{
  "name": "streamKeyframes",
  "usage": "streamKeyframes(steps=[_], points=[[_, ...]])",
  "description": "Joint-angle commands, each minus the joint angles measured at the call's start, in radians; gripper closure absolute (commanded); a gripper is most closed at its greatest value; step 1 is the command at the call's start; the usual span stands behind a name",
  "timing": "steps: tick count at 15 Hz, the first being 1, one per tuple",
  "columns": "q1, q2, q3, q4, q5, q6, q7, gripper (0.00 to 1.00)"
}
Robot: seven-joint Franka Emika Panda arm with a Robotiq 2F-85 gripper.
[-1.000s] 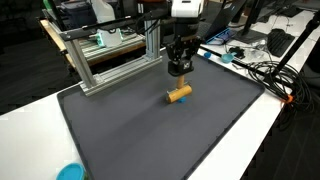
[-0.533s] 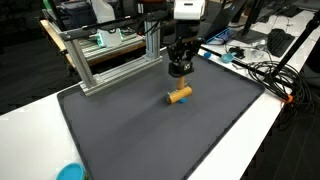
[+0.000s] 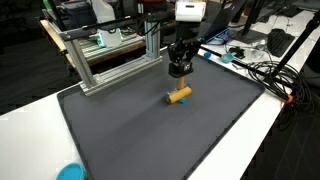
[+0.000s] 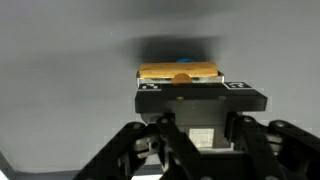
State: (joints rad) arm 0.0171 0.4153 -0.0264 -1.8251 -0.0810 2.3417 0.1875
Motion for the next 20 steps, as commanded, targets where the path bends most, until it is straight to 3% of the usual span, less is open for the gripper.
streamKeyframes(steps=[1,7,9,10,13,14,20], points=[[-0.012,0.074,0.013,0.024,0.048,-0.032,-0.050,0.78],[-0.024,0.119,0.002,0.077,0.066,-0.075,-0.060,0.78],[-0.023,0.120,0.000,0.099,0.065,-0.142,-0.055,0.78],[-0.011,0.040,-0.005,0.072,0.044,-0.090,-0.041,0.53],[-0.011,0.053,-0.005,0.096,0.046,-0.122,-0.041,0.53],[-0.011,0.054,-0.005,0.097,0.046,-0.124,-0.041,0.78],[-0.031,0.093,0.018,0.104,0.115,0.018,-0.057,0.78]])
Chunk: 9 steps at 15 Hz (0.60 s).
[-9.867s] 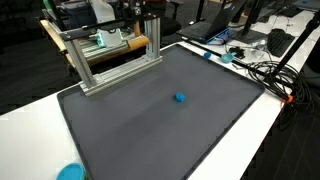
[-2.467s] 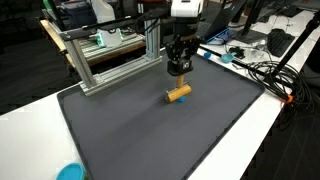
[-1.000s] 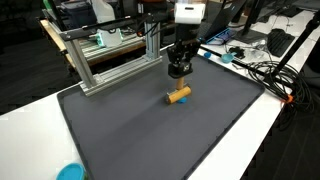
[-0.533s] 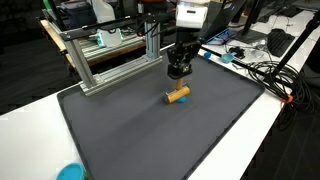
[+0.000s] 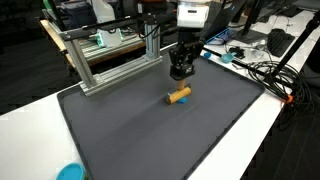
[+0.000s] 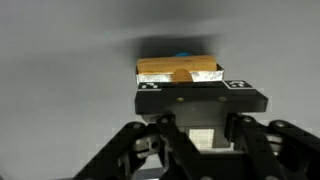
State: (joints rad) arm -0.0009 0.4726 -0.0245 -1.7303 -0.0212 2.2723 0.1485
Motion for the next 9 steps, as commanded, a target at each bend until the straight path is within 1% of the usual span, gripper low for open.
streamKeyframes(steps=[1,5,9], points=[[-0.012,0.041,0.014,0.014,0.053,0.088,-0.016,0.78],[-0.006,0.067,0.007,0.030,0.042,0.010,-0.005,0.78],[-0.005,0.079,0.008,0.017,0.041,0.057,-0.006,0.78]])
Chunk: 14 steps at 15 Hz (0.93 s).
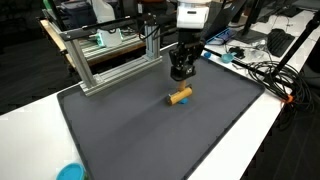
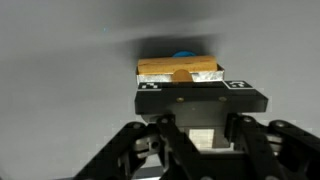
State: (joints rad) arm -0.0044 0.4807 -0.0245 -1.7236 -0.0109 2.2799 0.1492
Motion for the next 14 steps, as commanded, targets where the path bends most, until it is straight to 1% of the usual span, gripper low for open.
streamKeyframes(steps=[1,4,7,14], points=[[0.002,0.077,0.006,0.014,0.025,0.050,-0.002,0.78],[0.006,0.096,0.001,0.025,0.018,0.043,0.007,0.78],[0.006,0.109,0.002,0.034,0.021,0.073,0.012,0.78],[0.015,0.131,-0.009,0.054,0.005,0.095,0.044,0.78]])
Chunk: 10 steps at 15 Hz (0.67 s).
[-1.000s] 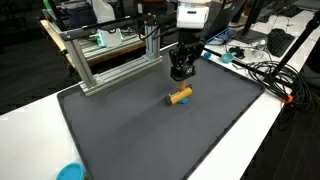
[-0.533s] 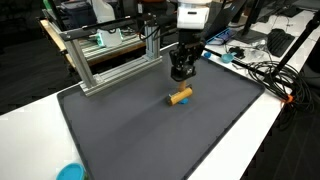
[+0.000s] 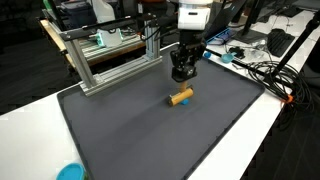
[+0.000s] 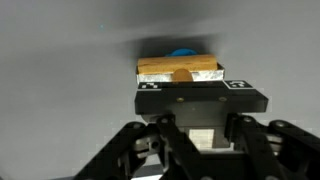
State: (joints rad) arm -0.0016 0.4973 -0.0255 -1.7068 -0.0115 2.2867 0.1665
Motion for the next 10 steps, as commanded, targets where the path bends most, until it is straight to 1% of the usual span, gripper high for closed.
streamKeyframes(steps=[1,10], points=[[0.015,0.118,-0.011,0.041,0.003,0.098,0.035,0.78],[0.032,0.142,-0.036,0.075,-0.014,0.091,0.115,0.78]])
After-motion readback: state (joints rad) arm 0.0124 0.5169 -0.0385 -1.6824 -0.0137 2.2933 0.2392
